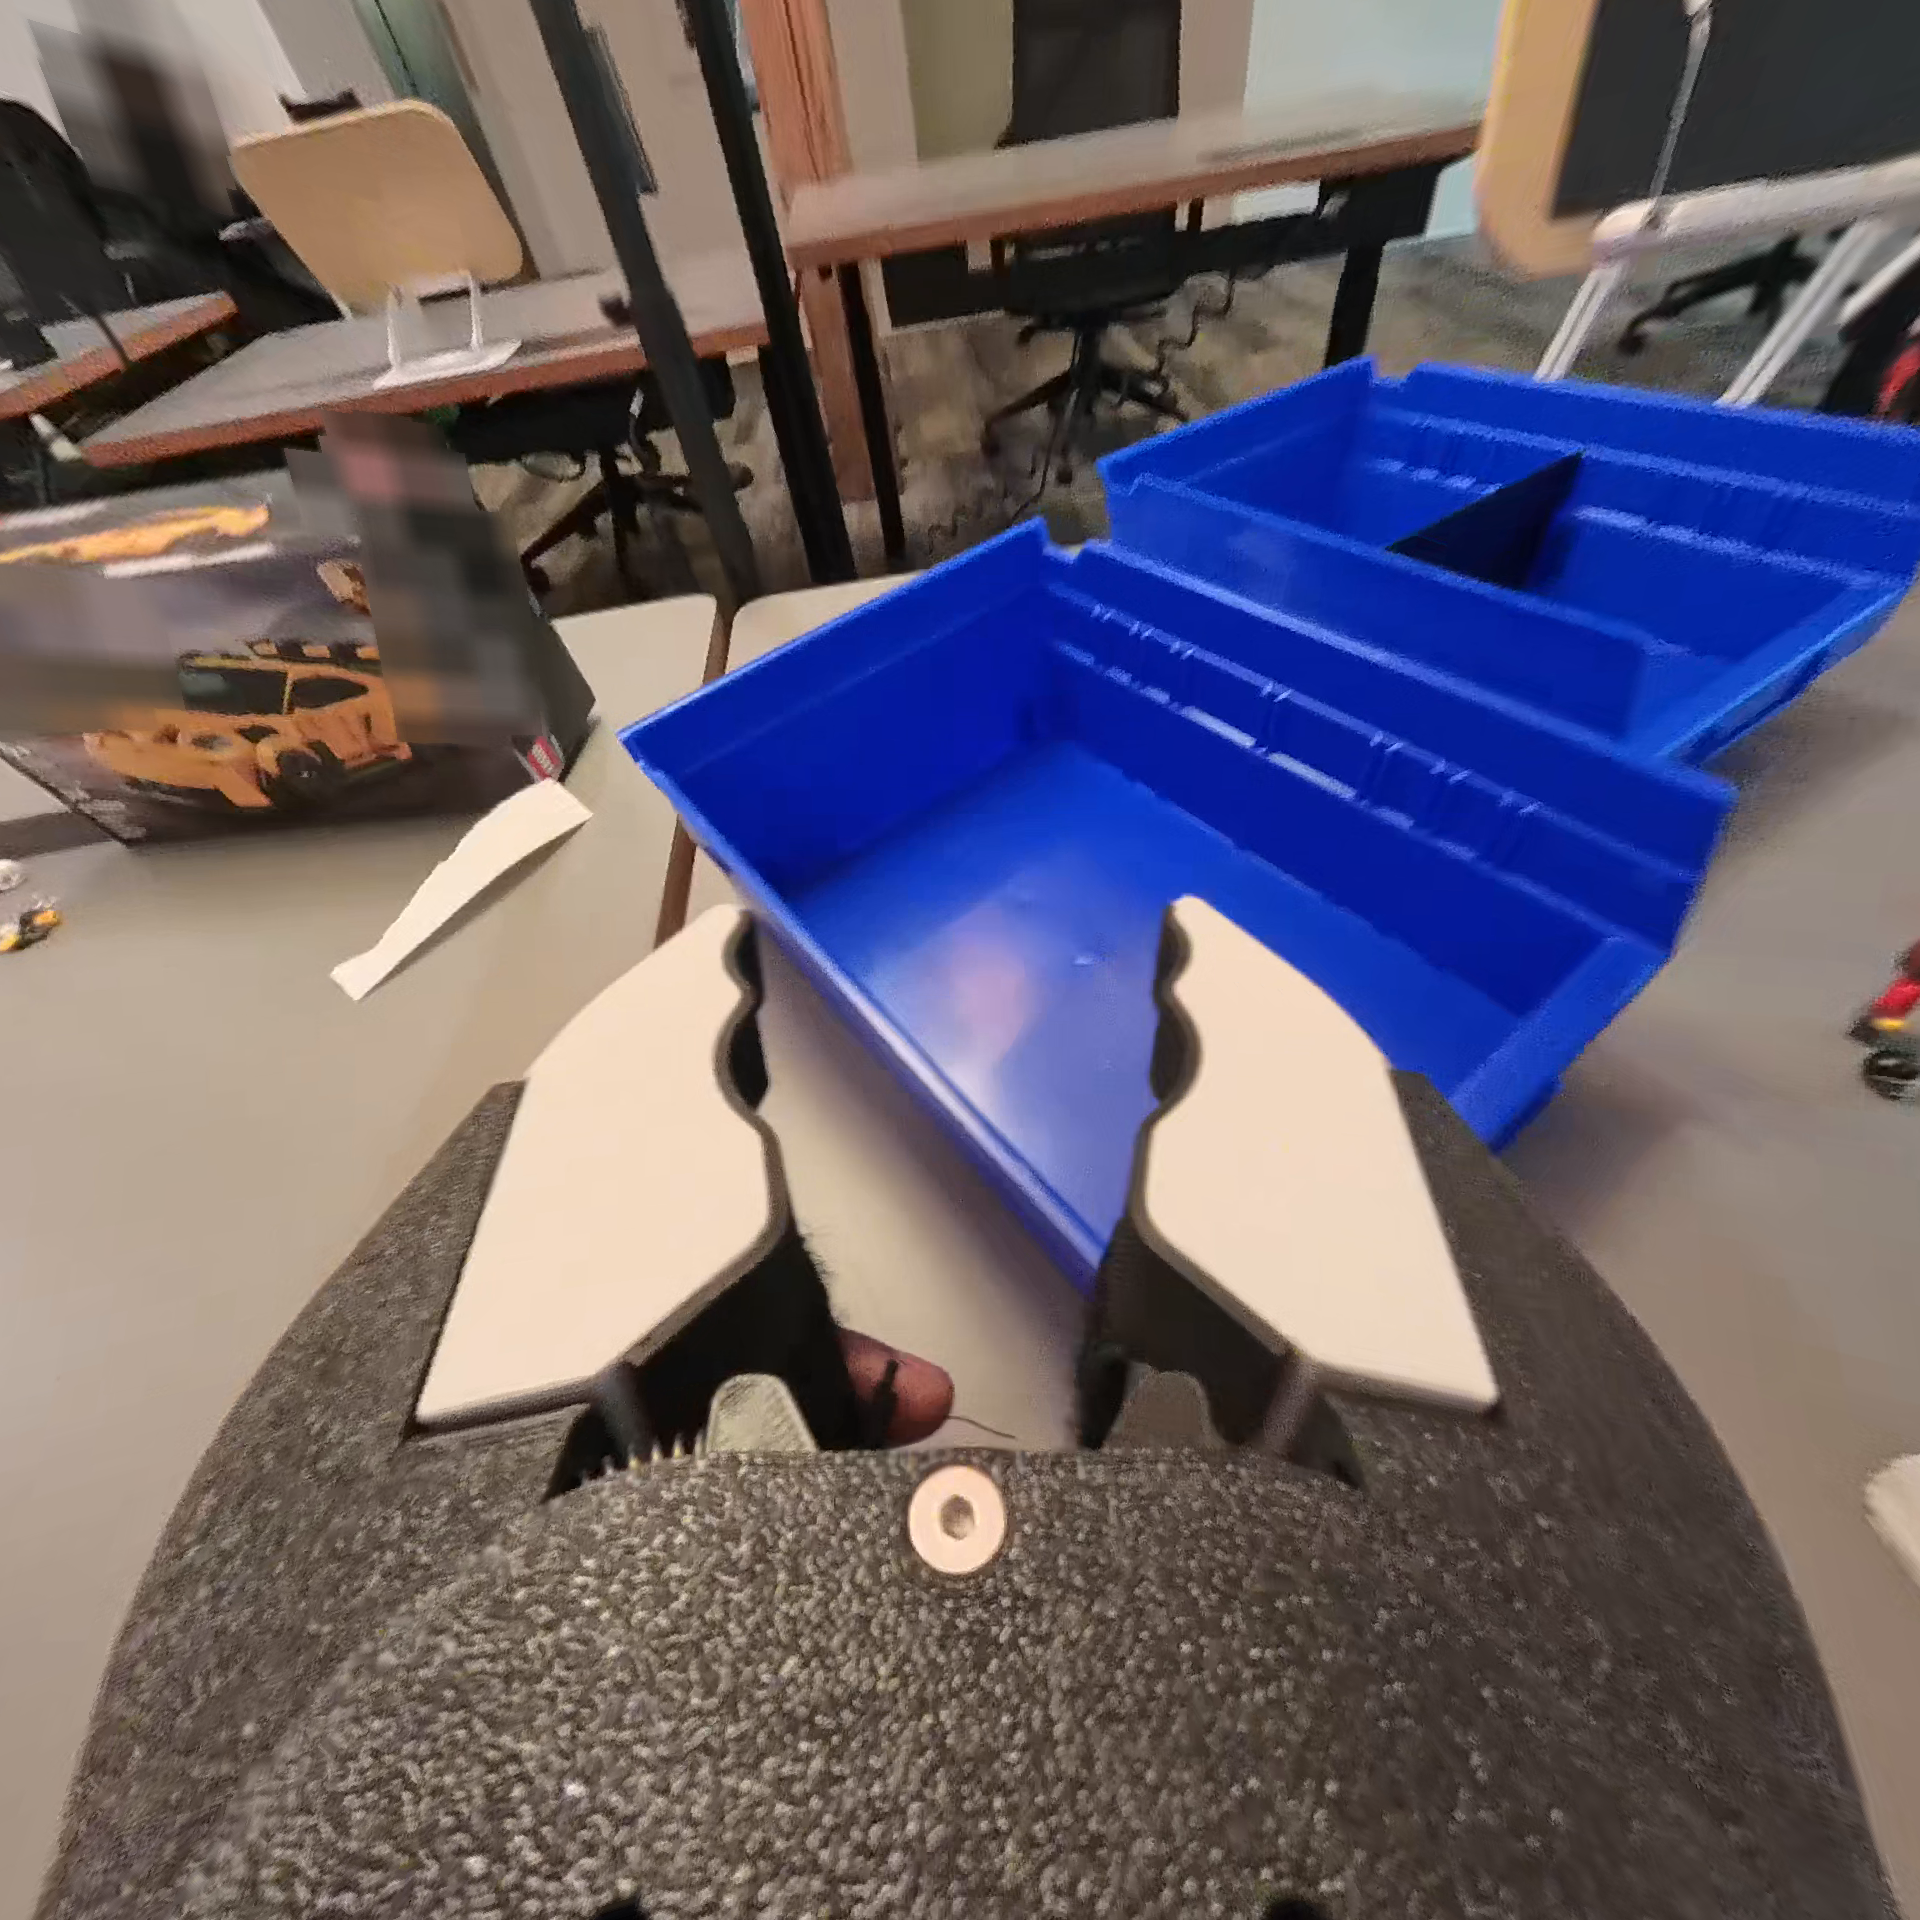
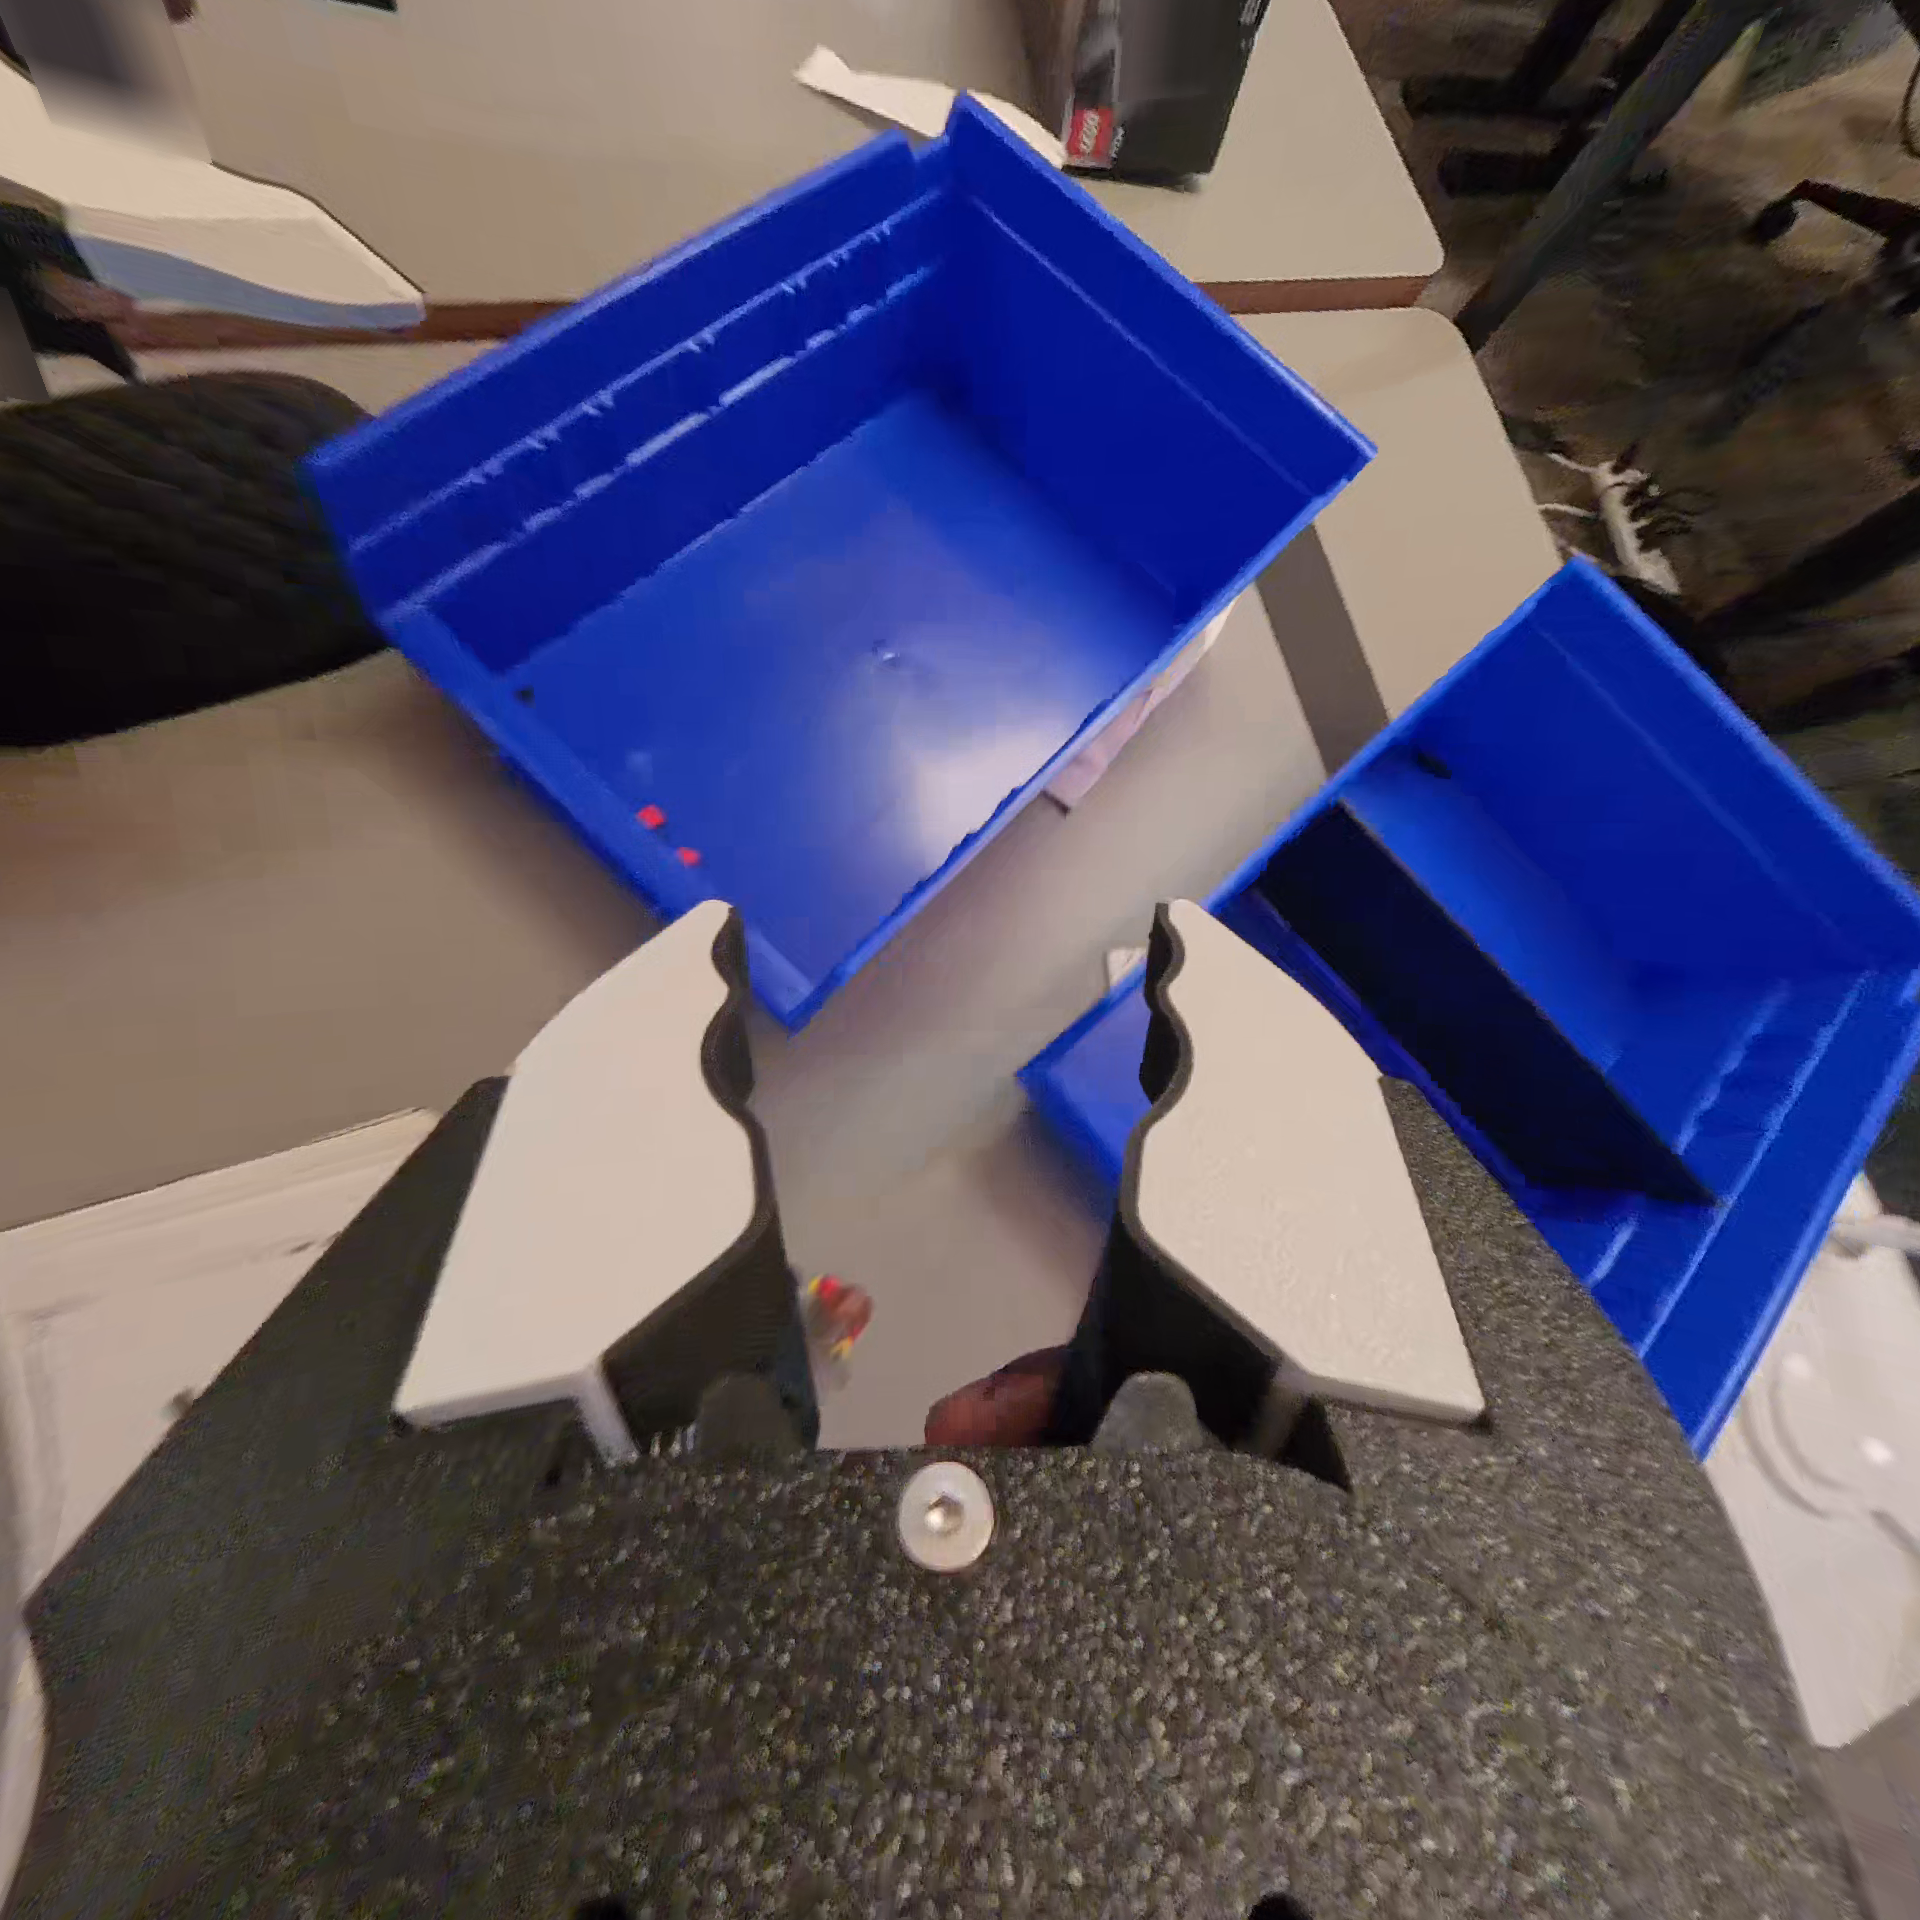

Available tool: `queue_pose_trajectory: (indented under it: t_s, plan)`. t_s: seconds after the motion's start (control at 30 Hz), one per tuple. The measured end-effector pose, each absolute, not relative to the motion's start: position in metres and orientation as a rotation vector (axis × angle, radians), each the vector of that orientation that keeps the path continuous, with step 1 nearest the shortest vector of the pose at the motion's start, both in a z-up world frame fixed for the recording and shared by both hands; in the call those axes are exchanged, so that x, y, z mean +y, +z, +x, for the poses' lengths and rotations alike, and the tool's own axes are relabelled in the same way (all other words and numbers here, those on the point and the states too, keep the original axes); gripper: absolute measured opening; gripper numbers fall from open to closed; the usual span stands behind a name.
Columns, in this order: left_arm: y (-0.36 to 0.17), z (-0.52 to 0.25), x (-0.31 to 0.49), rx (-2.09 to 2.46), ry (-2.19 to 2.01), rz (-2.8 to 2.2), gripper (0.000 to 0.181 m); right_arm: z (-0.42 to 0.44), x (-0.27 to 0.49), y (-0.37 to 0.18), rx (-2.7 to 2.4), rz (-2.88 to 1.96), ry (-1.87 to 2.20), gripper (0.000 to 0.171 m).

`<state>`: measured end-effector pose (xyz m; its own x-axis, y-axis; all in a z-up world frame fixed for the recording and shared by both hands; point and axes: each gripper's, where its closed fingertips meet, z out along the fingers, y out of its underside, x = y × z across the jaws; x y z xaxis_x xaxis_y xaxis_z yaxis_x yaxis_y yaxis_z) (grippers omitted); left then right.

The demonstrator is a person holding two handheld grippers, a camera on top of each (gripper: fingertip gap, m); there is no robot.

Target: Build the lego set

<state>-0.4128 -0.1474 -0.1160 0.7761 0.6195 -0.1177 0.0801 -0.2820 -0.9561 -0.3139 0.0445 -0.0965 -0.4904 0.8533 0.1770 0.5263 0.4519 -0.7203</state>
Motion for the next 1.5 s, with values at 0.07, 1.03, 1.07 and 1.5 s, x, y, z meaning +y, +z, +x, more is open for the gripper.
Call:
queue_pose_trajectory:
  t_s: [0.07, 1.03, 1.07, 1.5]
  plan:
    - [-0.105, -0.392, -0.142, -0.504, 0.521, -1.776, 0.088, -0.282, 0.055, -0.090, -2.155, -1.187, 0.902, 0.076]
    - [-0.182, -0.103, 0.004, 0.043, -0.230, -1.827, 0.107, 0.025, 0.162, -0.205, -1.467, -1.447, 1.310, 0.073]
    - [-0.185, -0.097, 0.004, 0.065, -0.236, -1.826, 0.102, 0.025, 0.159, -0.206, -1.483, -1.439, 1.315, 0.070]
    - [-0.209, -0.054, -0.006, 0.263, -0.322, -1.827, 0.008, 0.029, 0.136, -0.210, -1.634, -1.317, 1.343, 0.041]
